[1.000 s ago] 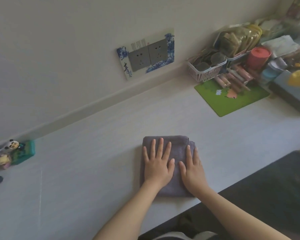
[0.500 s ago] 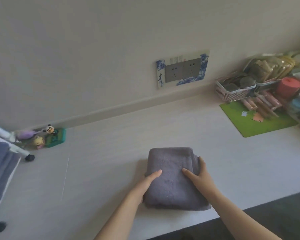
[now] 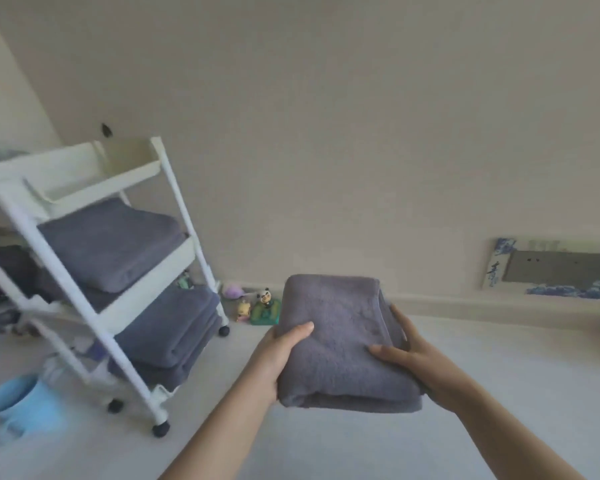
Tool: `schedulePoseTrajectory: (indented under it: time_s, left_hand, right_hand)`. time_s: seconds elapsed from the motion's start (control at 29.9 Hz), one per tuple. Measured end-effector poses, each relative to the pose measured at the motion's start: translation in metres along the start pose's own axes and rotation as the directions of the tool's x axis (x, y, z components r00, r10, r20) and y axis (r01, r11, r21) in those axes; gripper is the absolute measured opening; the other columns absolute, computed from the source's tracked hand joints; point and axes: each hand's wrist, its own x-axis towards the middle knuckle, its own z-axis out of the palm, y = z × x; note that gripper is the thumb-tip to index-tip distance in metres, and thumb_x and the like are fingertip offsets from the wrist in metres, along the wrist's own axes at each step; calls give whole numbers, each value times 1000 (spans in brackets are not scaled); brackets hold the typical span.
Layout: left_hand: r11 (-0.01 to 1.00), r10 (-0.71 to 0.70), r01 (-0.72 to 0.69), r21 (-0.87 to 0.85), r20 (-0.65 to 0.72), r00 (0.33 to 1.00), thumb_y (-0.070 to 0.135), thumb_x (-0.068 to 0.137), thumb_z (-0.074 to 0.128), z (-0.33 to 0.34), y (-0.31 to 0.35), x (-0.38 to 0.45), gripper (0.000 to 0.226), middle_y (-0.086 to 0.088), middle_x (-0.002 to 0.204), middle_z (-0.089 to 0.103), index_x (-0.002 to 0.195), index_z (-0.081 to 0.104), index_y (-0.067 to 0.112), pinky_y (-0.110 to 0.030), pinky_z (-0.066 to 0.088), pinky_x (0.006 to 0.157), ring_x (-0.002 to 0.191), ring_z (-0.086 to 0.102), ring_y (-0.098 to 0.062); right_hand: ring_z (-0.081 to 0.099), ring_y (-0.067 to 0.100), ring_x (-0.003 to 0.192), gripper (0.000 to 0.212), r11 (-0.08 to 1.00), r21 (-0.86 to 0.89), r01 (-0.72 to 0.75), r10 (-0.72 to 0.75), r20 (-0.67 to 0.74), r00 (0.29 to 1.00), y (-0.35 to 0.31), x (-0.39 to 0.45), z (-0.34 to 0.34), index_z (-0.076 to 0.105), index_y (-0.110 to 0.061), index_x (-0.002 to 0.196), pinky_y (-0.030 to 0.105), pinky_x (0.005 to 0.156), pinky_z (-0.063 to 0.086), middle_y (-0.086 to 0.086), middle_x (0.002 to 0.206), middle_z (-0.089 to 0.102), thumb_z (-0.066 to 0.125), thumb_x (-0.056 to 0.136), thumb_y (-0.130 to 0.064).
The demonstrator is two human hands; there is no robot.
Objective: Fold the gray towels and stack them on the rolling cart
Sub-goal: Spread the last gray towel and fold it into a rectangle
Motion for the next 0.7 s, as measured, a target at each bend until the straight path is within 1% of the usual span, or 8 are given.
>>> schedulePoseTrajectory:
  time_s: [0.13, 0.2, 0.33, 0.4, 0.47, 0.57, 0.64, 0.7]
  left_hand:
    - [981, 174, -183, -66, -122, 977, 36, 62, 85, -43, 66, -7, 66, -13, 106, 70, 117, 59, 11, -45, 55, 82, 94, 68, -30]
    - [960, 252, -267, -78, -163, 954, 31, 70, 81, -61, 99, -15, 55, -14, 106, 70, 116, 60, 9, -41, 55, 81, 94, 68, -30]
    - [925, 345, -369, -90, -205, 916, 32, 71, 80, -80, 146, -29, 54, -11, 106, 70, 117, 60, 13, -41, 55, 81, 94, 68, -28]
    - [886, 428, -459, -72, -256, 867, 30, 77, 76, -94, 181, -40, 49, -10, 107, 68, 118, 55, 14, -38, 55, 78, 93, 67, -27]
    - [858, 489, -513, -18, -280, 826, 34, 79, 73, -98, 208, -48, 61, -7, 119, 62, 131, 43, 19, -41, 54, 82, 100, 63, -26]
    - [801, 599, -556, 224, -322, 733, 47, 81, 66, -114, 245, -56, 89, 2, 144, 40, 148, 9, 39, -47, 41, 103, 125, 48, -26]
    - [758, 651, -553, 345, -358, 669, 59, 71, 65, -137, 276, -62, 101, 1, 150, 32, 143, -6, 51, -47, 37, 106, 129, 43, -27]
    - [777, 628, -512, 367, -394, 671, 66, 56, 62, -151, 303, -67, 109, -4, 148, 34, 138, -10, 58, -50, 41, 102, 123, 48, -32]
  right_hand:
    - [54, 7, 119, 102, 985, -34, 167, -162, 120, 980, -70, 48, 44, 28, -39, 143, 37, 104, 43, -11, 139, 46, 86, 58, -37]
    - [57, 9, 116, 98, 969, -29, 244, -237, 149, 960, -106, 69, 66, 30, -32, 144, 35, 101, 46, -6, 138, 49, 82, 61, -30]
    - [60, 16, 113, 88, 931, -45, 361, -349, 170, 921, -156, 91, 93, 40, -29, 139, 39, 99, 48, 2, 133, 54, 80, 61, -26]
    - [60, 17, 113, 83, 893, -41, 448, -432, 197, 880, -193, 107, 114, 45, -28, 137, 38, 97, 49, 2, 132, 55, 79, 61, -25]
    - [61, 16, 111, 79, 868, -45, 494, -477, 199, 856, -219, 116, 123, 49, -26, 135, 36, 97, 49, 2, 129, 58, 80, 62, -24]
    - [62, 15, 109, 72, 830, -49, 555, -523, 278, 806, -258, 132, 140, 51, -24, 133, 32, 95, 51, 0, 125, 61, 81, 68, -18]
    - [62, 15, 110, 65, 812, -31, 583, -538, 348, 767, -288, 153, 164, 51, -22, 133, 30, 94, 51, 0, 124, 62, 73, 72, -15]
    - [62, 16, 110, 63, 799, -19, 601, -548, 386, 742, -314, 169, 185, 52, -20, 132, 31, 95, 50, 0, 123, 62, 71, 72, -14]
